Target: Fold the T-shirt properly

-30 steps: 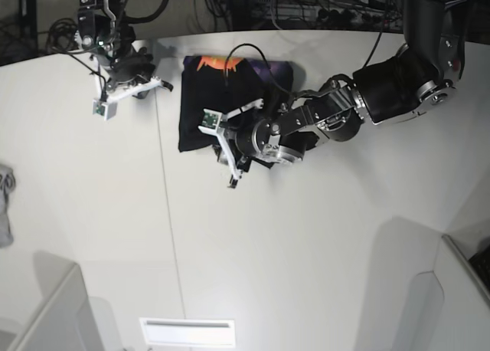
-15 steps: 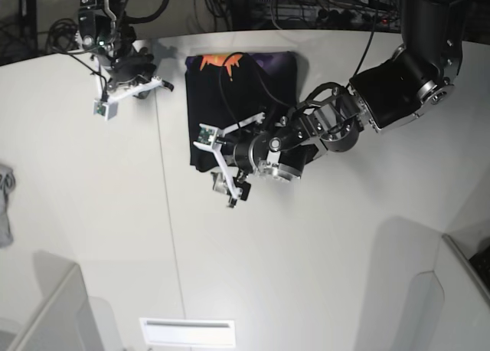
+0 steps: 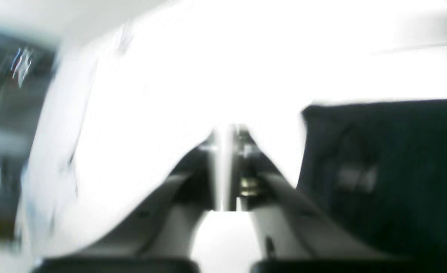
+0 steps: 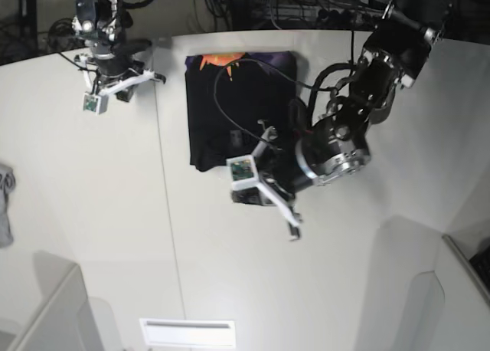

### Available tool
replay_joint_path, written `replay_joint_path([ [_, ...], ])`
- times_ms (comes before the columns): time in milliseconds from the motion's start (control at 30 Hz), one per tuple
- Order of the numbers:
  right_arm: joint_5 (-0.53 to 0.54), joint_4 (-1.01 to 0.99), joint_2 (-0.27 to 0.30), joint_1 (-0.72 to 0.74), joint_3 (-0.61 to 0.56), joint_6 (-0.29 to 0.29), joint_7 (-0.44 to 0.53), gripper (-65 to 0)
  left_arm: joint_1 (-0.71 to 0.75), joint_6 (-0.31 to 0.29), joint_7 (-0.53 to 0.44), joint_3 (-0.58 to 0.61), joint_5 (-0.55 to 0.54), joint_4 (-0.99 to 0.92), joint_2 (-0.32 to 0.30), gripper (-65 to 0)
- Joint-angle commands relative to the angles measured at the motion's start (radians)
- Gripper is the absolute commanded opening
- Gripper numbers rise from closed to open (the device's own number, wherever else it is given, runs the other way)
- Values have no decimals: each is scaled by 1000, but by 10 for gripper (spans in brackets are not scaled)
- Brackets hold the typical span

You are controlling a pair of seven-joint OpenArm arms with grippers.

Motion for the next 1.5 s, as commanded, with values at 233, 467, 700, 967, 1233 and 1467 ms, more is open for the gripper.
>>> replay_joint_path([
  [233,-323,20,-4,-92,-141,6,229,-650,326,5,-171,-301,-20,30,-26,-650],
  [467,-477,20,53,-210,-166,9,433,-650,672,5,-714,-467,-20,-35,-96,-650],
  [700,-480,20,148,-319,-158,9,515,-650,949,5,-909,-616,-22,-75,-93,-650],
  [967,-480,20,248,-495,-158,8,512,-650,1141,9,-1148,-657,-20,-340,-90,-650],
  [1233,-477,1,286,-675,-166,8,373,-650,1241,139,-1395,-651,-17,-664,-49,-650],
  [1467,-474,-206,334,-598,-300,8,304,-650,1146,139,-1429,-601,-13,-984,11,-650],
])
